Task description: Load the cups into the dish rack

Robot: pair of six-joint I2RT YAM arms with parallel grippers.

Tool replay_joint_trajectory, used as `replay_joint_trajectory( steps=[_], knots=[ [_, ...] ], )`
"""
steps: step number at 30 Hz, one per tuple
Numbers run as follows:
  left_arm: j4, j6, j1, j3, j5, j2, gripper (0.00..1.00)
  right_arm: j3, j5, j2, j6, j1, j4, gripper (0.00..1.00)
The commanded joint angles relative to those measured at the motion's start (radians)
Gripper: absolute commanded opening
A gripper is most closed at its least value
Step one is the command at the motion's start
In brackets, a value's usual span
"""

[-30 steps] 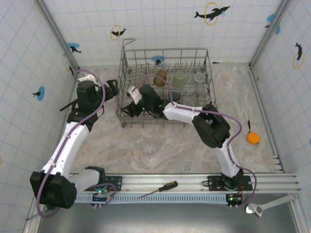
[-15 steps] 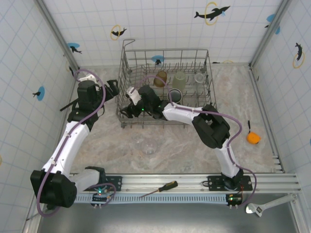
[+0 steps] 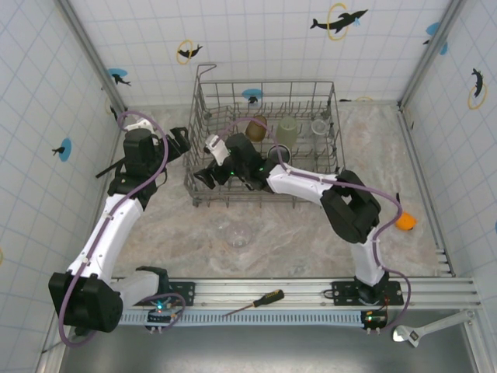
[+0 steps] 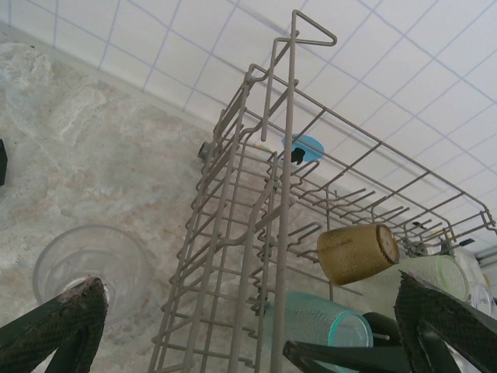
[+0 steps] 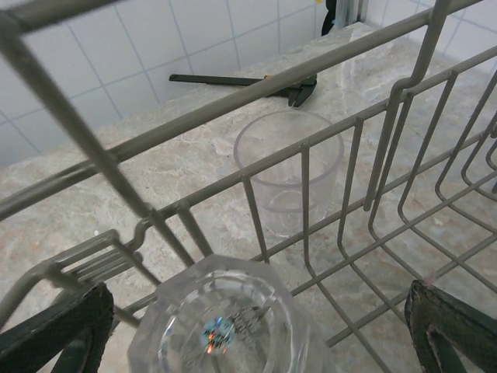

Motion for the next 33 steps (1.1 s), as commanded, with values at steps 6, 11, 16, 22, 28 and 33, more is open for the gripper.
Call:
replay_joint_trajectory(
  steps=[6, 11, 16, 22, 28, 33],
  knots=[
    [-0.045, -0.034, 0.008, 0.049, -0.051, 0.019, 0.97, -0.131, 0.006, -0.173, 0.041, -0.037, 0.113, 1.0],
    [-0.058, -0.04, 0.009, 0.064, -0.064, 0.017, 0.97, -0.162, 0.043, -0.232, 0.048, -0.063, 0.071, 1.0],
    [-0.097, -0.054, 0.009, 0.098, -0.115, 0.029, 0.97, -0.189, 0.062, -0.293, 0.092, -0.104, 0.011, 1.0],
    [-0.204, -0.061, 0.035, 0.185, -0.194, 0.08, 0.97, -0.251, 0.07, -0.381, 0.147, -0.158, -0.047, 1.0],
    [-0.24, -0.087, 0.088, 0.202, -0.193, 0.11, 0.97, -0.32, 0.063, -0.465, 0.203, -0.213, -0.076, 1.0],
    [-0.264, -0.087, 0.147, 0.195, -0.152, 0.144, 0.97, -0.386, 0.08, -0.531, 0.251, -0.251, -0.089, 1.0]
  ],
)
